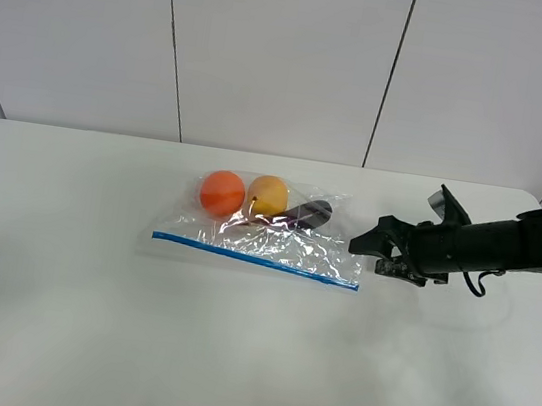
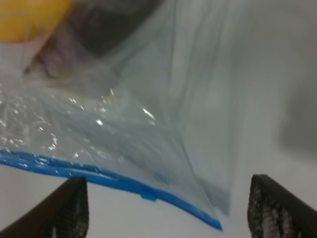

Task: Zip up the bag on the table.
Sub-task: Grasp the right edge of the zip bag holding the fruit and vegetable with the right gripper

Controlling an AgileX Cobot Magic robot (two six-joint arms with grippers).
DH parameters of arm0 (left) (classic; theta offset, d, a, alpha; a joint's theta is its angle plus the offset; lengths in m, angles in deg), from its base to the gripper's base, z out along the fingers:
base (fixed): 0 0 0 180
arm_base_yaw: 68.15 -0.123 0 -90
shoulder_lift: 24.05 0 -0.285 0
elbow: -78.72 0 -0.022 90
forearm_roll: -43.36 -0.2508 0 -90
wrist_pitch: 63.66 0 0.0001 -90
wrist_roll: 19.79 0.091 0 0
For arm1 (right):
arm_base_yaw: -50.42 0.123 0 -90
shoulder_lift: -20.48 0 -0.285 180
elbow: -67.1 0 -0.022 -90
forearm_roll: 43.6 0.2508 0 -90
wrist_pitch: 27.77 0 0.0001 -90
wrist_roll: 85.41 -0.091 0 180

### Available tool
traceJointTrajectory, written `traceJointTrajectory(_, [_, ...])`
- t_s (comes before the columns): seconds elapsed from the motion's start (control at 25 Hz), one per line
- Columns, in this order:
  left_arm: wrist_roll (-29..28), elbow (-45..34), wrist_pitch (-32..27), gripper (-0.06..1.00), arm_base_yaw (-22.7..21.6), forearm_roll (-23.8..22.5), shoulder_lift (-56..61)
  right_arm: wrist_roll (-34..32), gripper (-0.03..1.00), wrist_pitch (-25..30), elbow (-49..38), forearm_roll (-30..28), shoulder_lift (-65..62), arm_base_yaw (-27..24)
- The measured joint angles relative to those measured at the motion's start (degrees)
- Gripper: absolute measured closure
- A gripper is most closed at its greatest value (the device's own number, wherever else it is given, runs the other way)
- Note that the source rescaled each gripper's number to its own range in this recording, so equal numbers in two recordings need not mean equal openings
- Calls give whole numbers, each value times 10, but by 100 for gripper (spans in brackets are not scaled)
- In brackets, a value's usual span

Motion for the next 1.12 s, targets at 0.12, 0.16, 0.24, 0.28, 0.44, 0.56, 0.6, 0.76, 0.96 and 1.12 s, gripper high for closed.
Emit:
traceJointTrajectory(0.12, [0,0,0,31,0,0,0,24,-3,24,7,38,28,0])
traceJointTrajectory(0.16, [0,0,0,31,0,0,0,34,-3,31,7,51,38,0])
traceJointTrajectory(0.24, [0,0,0,31,0,0,0,48,-3,48,7,69,54,0])
traceJointTrajectory(0.28, [0,0,0,31,0,0,0,54,-3,54,7,74,61,0])
traceJointTrajectory(0.44, [0,0,0,31,0,0,0,71,0,68,7,81,70,0])
traceJointTrajectory(0.56, [0,0,0,31,0,0,0,80,3,83,7,82,70,0])
traceJointTrajectory(0.6, [0,0,0,31,0,0,0,81,4,86,7,82,70,0])
traceJointTrajectory(0.76, [0,0,0,31,0,0,0,85,21,91,7,82,70,0])
traceJointTrajectory(0.96, [0,0,0,31,0,0,0,85,53,91,7,82,70,0])
traceJointTrajectory(1.12, [0,0,0,31,0,0,0,87,88,89,7,83,70,0])
